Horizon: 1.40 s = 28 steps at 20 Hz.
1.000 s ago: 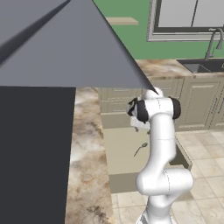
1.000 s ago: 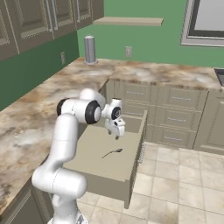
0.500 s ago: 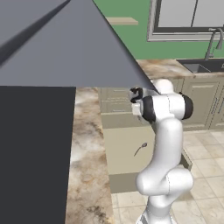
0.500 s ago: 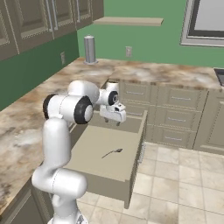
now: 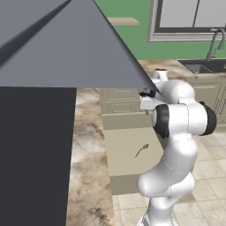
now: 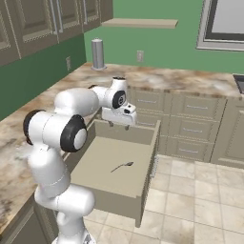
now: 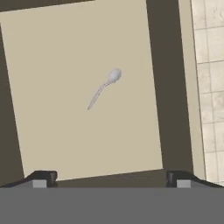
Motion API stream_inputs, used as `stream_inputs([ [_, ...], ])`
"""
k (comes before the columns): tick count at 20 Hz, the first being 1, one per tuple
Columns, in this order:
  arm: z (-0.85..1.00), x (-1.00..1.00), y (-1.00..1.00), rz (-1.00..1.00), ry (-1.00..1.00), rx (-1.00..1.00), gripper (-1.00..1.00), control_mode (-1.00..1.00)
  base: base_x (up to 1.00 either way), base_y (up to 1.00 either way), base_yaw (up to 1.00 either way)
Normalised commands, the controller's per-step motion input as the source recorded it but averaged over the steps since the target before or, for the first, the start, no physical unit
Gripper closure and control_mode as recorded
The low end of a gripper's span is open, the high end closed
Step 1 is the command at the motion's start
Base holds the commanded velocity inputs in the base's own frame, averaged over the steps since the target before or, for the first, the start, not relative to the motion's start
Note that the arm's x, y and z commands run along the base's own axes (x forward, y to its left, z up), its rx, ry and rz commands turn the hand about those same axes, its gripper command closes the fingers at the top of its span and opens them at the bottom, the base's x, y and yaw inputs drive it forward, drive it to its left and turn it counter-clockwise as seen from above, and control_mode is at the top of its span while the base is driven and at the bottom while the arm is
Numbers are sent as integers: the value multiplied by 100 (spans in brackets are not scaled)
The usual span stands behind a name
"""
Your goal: Organize the utensils by type. Pick up the wooden spoons from the counter and place them in the open cabinet. Then pick up the metallic utensils from the counter and place them in the open drawer.
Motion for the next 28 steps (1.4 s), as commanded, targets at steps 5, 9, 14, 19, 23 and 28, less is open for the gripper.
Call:
stream_inputs([
  [5,45,-64,0,2,0,0,-100,-100,0,0,0],
  [9,3,-49,1,1,0,0,-100,-100,0,0,0],
  [14,4,-54,0,0,-17,11,-100,-100,0,0,0],
  [19,5,-44,-1,0,-18,13,-100,-100,0,0,0],
  [23,0,-2,-1,0,0,0,-100,-100,0,0,0],
  [28,0,-28,-5,0,-13,0,-100,100,-14,-5,0],
])
